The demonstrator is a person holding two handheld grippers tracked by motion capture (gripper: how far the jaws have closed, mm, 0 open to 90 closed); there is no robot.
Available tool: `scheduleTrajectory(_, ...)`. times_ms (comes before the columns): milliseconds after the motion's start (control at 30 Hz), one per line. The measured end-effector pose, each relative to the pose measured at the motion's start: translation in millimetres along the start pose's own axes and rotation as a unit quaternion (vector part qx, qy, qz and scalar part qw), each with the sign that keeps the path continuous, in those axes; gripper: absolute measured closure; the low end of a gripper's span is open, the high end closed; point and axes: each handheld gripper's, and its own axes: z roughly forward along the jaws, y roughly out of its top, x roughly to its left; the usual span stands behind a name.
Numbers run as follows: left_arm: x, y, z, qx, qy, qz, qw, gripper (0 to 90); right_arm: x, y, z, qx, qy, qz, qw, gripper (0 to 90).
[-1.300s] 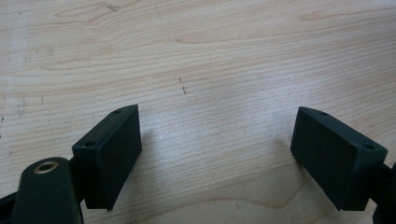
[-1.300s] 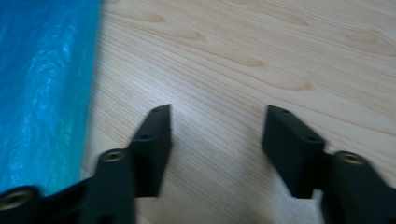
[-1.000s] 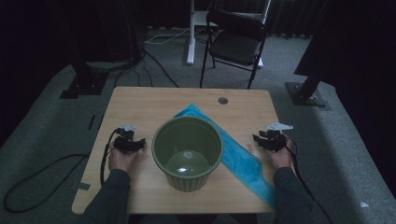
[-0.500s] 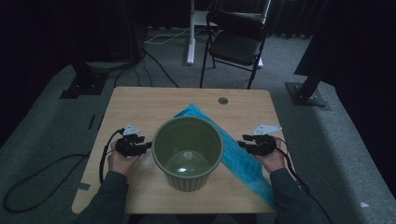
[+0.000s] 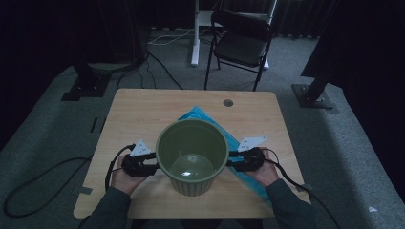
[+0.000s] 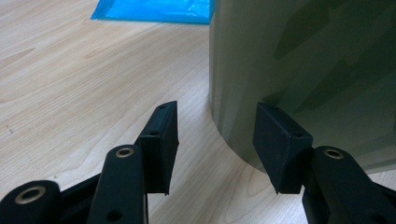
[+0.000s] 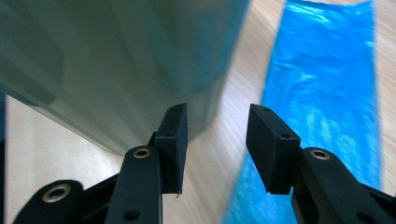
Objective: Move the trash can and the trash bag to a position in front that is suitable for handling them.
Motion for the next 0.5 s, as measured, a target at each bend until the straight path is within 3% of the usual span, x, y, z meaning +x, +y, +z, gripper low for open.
scheduleTrajectory(67, -0.4, 1.0, 0.7, 0.000, -0.002, -0.002, 1.0000, 50.1, 0.9, 1.6, 2.0, -0.004, 0.010, 0.003, 0.9999, 58.0)
scheduleTrajectory(200, 1.9, 2.1, 1.0, 0.000, 0.010, -0.004, 0.9999, 51.2, -0.2, 6.6, 6.2, 0.004, 0.004, 0.005, 1.0000, 58.2)
scheduleTrajectory(500, 22.2, 5.2, 3.7, -0.003, 0.041, -0.018, 0.9990, 53.1, -8.3, 20.6, 23.0, 0.006, -0.002, 0.014, 0.9999, 59.1)
